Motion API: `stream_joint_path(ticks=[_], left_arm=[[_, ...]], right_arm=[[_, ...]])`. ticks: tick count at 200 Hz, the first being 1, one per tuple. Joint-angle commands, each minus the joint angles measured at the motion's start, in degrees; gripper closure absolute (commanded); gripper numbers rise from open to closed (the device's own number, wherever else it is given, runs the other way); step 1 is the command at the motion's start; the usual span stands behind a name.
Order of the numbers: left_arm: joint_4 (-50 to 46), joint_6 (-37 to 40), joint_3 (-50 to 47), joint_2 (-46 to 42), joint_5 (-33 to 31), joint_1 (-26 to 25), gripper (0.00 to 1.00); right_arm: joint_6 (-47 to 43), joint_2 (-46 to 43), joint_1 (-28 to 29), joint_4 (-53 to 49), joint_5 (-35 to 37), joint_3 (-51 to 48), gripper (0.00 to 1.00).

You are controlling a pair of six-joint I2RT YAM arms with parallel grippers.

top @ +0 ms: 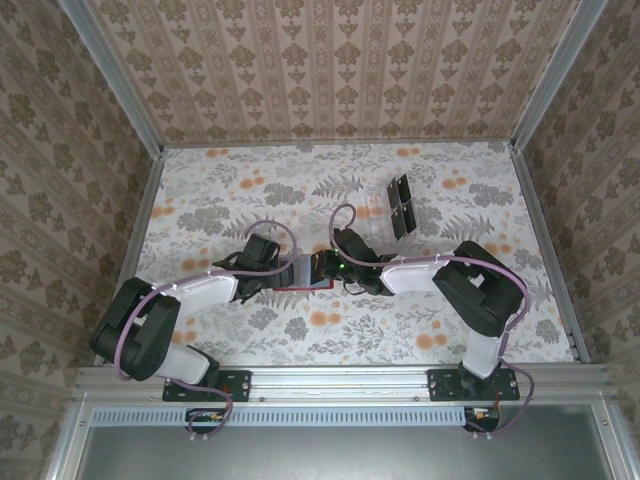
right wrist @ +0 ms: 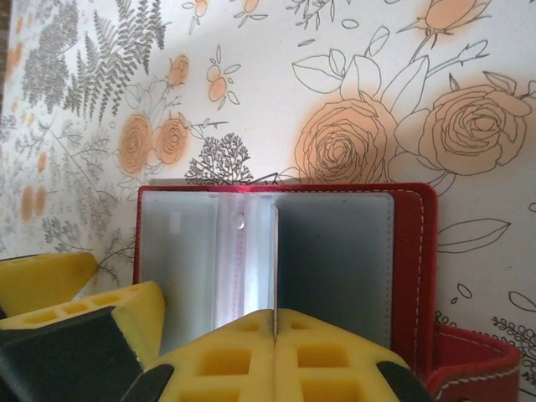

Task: Put the credit cards into the card holder

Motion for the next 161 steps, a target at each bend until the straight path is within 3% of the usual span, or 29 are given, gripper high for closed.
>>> stream_joint_path(ticks=[1, 79, 161], left_arm=[[-4.66, -0.93, -1.68, 0.84, -2.49, 0.69, 0.01], [-4.31, -1.68, -2.52, 1.19, -3.17, 0.69, 0.01], [-3.69, -1.85, -3.0, 1.62, -2.96, 0.7, 0.02]], right_arm=[[-0.19, -2.12, -0.55, 5.7, -3.06, -1.81, 1.0], [2.24, 2.04, -1.05, 16.91, -7.88, -3.6, 1.0], [5.02, 6.18, -1.06, 19.88, -7.58, -3.75, 1.0]])
